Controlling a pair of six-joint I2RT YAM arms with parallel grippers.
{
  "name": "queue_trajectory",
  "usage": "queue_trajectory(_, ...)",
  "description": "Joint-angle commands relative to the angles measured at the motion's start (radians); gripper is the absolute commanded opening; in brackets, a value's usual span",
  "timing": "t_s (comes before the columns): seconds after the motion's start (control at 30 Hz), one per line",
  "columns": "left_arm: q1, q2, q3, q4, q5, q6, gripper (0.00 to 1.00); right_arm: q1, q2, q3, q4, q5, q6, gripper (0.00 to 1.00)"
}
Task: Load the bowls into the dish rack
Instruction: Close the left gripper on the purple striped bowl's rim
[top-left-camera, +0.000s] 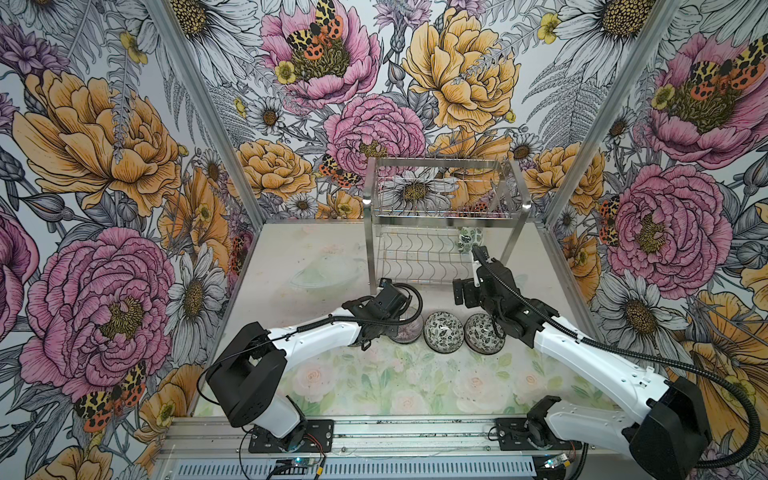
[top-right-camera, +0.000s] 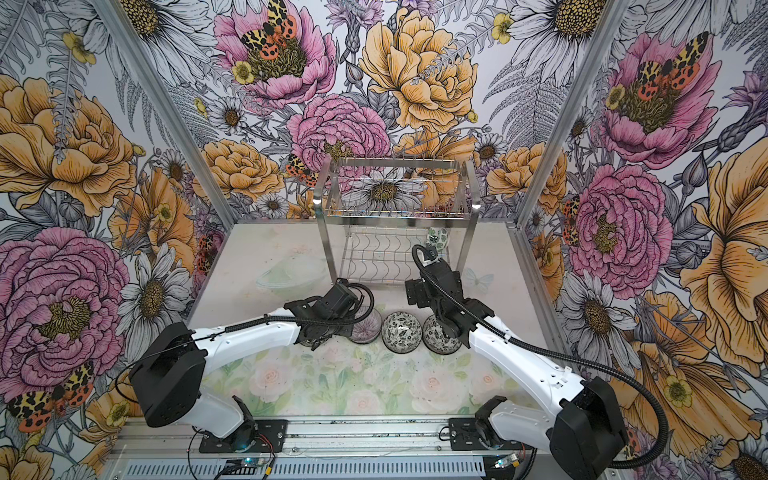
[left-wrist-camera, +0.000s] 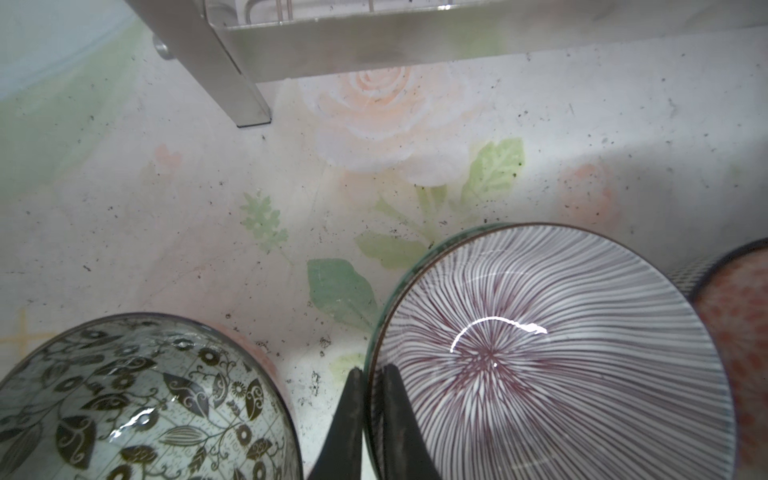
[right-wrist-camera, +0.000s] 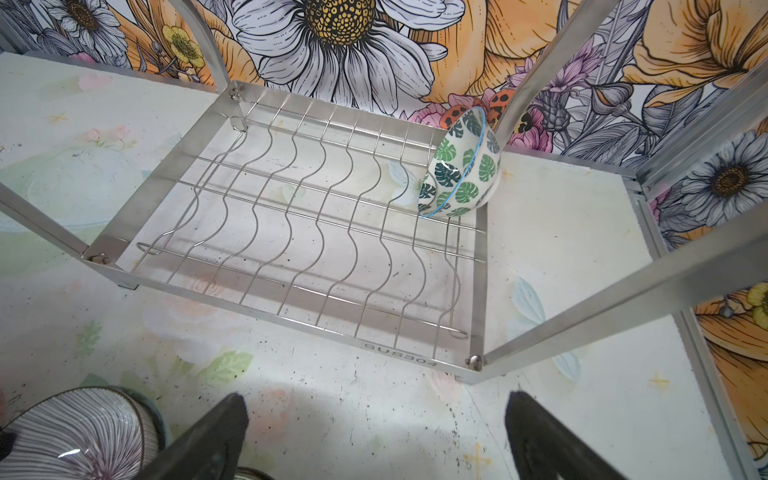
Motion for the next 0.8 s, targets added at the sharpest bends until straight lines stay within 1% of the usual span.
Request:
queue_trajectory(0.0,-0.006,-0.042,0.017,-0.027,-0.044,-0.016,0.00,-0.005,-0.029,-0.008,0.008,-0.007,-0.004,0.99)
queue_trajectory(0.3,-0.006,-0.073,0.022,-0.052,-0.065,-0.012,0.00,-0.005,-0.029,-0.009,0.007,-0.011,-0.001,0.99)
queue_trajectory(0.5,-0.005,-0.046,0.010,-0.049,-0.068,-0.017,0.00,-0.006,-0.031,-0.013,0.007,-0.011,-0.002,0.99)
queue_trajectory(0.77,0.005,-0.013,-0.024,-0.004,-0.048,-0.018,0.00,-0.005,-0.031,-0.014,0.007,-0.012,-0.001,0.99)
